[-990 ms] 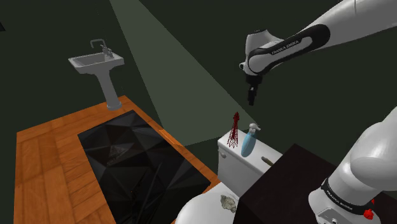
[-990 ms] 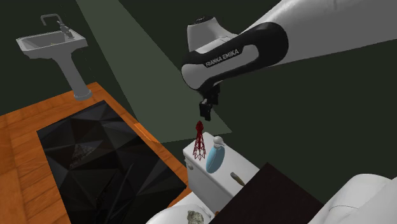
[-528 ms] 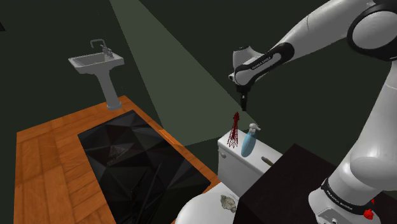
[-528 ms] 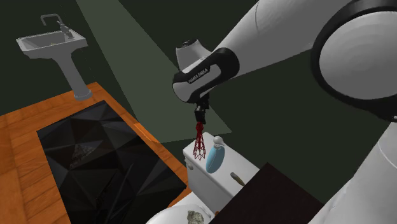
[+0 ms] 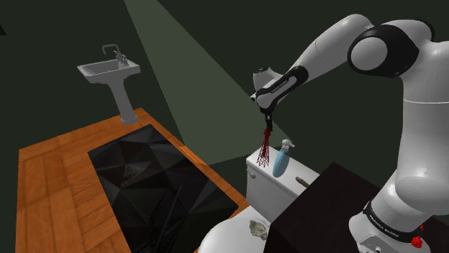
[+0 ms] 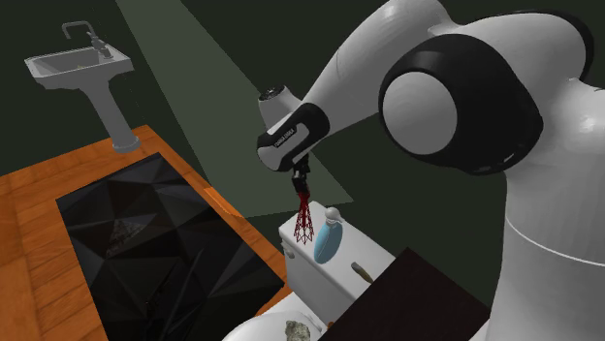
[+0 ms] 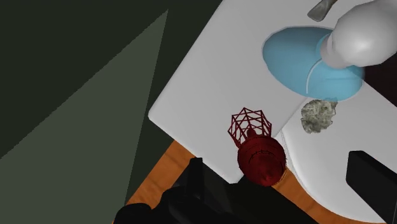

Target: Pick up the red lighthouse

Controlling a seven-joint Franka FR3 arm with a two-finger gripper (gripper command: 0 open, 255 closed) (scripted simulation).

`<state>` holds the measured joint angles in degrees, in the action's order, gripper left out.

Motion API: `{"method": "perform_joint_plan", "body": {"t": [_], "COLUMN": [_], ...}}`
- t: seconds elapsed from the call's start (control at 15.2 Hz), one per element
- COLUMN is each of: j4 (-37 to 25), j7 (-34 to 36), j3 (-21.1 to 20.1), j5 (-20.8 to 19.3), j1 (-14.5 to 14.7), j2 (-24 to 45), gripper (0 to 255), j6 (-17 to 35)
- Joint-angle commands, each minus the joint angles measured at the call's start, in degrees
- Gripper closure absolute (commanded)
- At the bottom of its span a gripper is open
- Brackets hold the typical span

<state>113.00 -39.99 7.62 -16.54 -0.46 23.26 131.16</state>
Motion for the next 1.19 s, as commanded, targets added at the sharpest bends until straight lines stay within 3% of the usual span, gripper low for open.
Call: {"method": "perform_joint_plan", "body": {"t": [0.0,0.4,0.46,1.12], "j4": [0.1,0.2,0.1,0.2], "j7": [0.1,0.9,0.8,0.7], "j3": [0.0,0.1,0.1,0.1], "j5": [-0.2,-0.5,-0.4,-0.4], "j1": [-0.1,-0.1,-0.1,-0.1], "j2": [1.0,3.6,3.5,3.0], "gripper": [0,0,255,255], "j6": [1.1,3.7,3.6,3.1]}}
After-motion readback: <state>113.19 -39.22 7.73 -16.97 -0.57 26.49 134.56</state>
